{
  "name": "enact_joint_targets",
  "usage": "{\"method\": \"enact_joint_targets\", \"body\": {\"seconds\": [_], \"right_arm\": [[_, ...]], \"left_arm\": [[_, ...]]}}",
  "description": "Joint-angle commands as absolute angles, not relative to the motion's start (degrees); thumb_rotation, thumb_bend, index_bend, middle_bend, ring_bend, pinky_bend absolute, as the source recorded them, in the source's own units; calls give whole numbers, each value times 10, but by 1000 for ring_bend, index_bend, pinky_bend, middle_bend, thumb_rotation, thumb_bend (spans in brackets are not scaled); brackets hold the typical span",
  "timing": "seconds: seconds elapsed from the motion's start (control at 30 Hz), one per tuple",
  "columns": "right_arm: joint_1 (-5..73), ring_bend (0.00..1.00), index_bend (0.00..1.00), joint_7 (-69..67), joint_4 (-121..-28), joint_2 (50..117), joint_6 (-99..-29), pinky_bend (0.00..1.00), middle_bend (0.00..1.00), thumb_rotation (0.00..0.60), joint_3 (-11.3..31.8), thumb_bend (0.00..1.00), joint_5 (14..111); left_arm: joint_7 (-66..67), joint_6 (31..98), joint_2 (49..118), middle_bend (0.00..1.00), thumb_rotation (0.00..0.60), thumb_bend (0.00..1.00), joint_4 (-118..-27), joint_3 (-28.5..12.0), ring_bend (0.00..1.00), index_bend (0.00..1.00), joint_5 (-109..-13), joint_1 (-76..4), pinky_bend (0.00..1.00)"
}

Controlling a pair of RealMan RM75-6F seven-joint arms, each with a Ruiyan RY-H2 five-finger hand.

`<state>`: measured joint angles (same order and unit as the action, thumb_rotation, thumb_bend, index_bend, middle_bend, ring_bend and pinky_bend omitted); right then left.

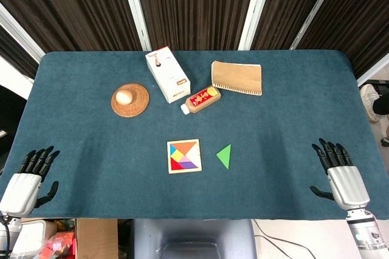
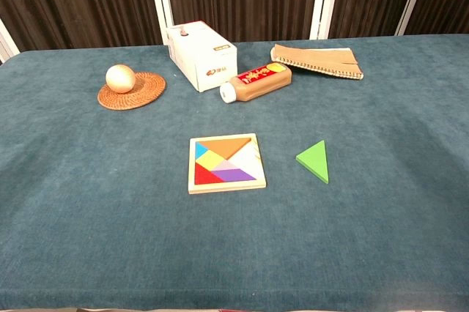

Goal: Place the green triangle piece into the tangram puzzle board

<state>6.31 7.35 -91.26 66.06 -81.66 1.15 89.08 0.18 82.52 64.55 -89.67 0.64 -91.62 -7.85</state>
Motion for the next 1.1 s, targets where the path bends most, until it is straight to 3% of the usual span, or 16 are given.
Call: {"method": "enact_joint_targets", "body": {"seconds": [0.03, 0.27, 0.57, 0.8, 1.1], "right_arm": [[66, 0, 0, 72, -912, 662, -814, 0, 0, 600, 11, 33, 892], [111, 0, 0, 58, -906, 666, -762, 0, 0, 600, 10, 33, 925], [275, 0, 2, 154, -928, 672, -532, 0, 0, 600, 60, 79, 879], [348, 0, 147, 247, -907, 713, -447, 0, 0, 600, 73, 149, 837], [392, 0, 327, 305, -852, 762, -417, 0, 0, 600, 63, 250, 813]], "left_arm": [[6, 821, 646, 0, 600, 493, -900, 6, 0, 0, -912, -80, 0], [-14, 834, 652, 0, 600, 494, -885, 4, 0, 0, -921, -81, 0], [-43, 869, 680, 0, 600, 494, -843, -3, 0, 0, -958, -89, 0], [-48, 868, 684, 0, 600, 493, -832, -7, 0, 0, -948, -91, 0], [-45, 864, 686, 0, 600, 493, -831, -7, 0, 0, -941, -93, 0]]}}
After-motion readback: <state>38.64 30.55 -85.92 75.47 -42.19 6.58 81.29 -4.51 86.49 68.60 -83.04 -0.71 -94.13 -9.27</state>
